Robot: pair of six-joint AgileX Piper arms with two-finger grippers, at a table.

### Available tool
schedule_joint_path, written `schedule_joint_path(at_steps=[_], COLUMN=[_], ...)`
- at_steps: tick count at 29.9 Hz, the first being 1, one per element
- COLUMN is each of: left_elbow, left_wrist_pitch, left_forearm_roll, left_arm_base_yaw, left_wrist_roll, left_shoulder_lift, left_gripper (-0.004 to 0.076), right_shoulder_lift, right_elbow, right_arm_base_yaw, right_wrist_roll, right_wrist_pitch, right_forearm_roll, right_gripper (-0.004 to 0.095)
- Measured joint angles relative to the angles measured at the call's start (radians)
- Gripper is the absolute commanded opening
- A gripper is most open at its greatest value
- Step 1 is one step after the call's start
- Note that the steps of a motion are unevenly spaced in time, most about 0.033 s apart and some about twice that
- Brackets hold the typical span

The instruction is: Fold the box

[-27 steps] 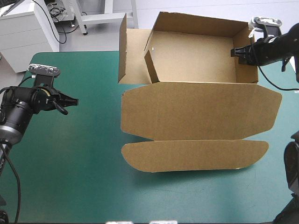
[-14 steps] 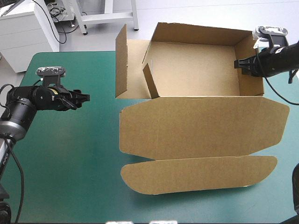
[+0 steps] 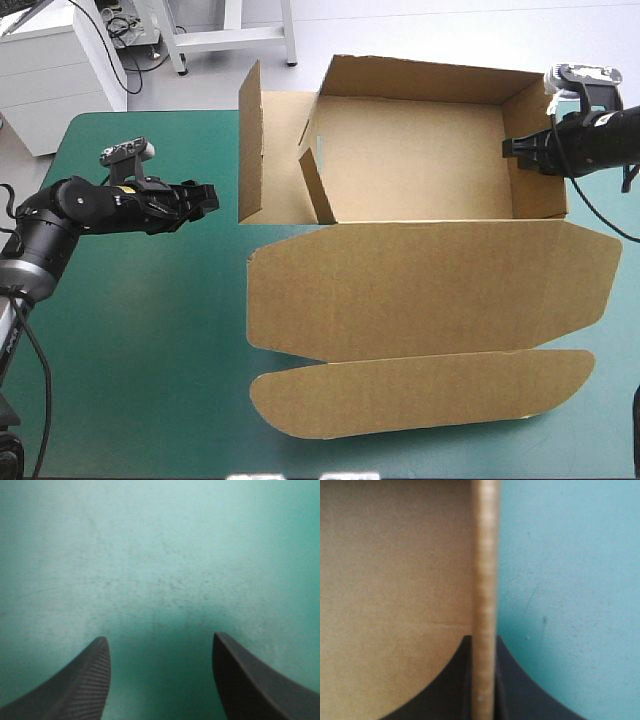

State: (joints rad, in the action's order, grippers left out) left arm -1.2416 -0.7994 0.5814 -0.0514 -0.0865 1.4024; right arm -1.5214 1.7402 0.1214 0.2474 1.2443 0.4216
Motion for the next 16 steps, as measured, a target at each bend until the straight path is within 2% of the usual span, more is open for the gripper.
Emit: schedule_joint_path(at_steps=[4, 16], left_elbow=[0.0, 0.0], left_wrist_pitch=[-0.014, -0.129], left_forearm_roll=[0.175, 0.51], left_arm_base_yaw=[0.0, 0.0], left_wrist_roll=[-0.125, -0.35], left_shoulder_lift=[0.0, 0.0], left_gripper=[0.0421, 0.0421], right_shoulder_lift=[0.003, 0.003], right_elbow=[-0.041, -0.047], right_arm_base_yaw=[0.0, 0.0], right_wrist_roll=[0.031, 0.047], right_wrist_pitch=[0.0, 0.0], right_forearm_roll=[0.051, 0.041], right_gripper=[-0.002, -0.002])
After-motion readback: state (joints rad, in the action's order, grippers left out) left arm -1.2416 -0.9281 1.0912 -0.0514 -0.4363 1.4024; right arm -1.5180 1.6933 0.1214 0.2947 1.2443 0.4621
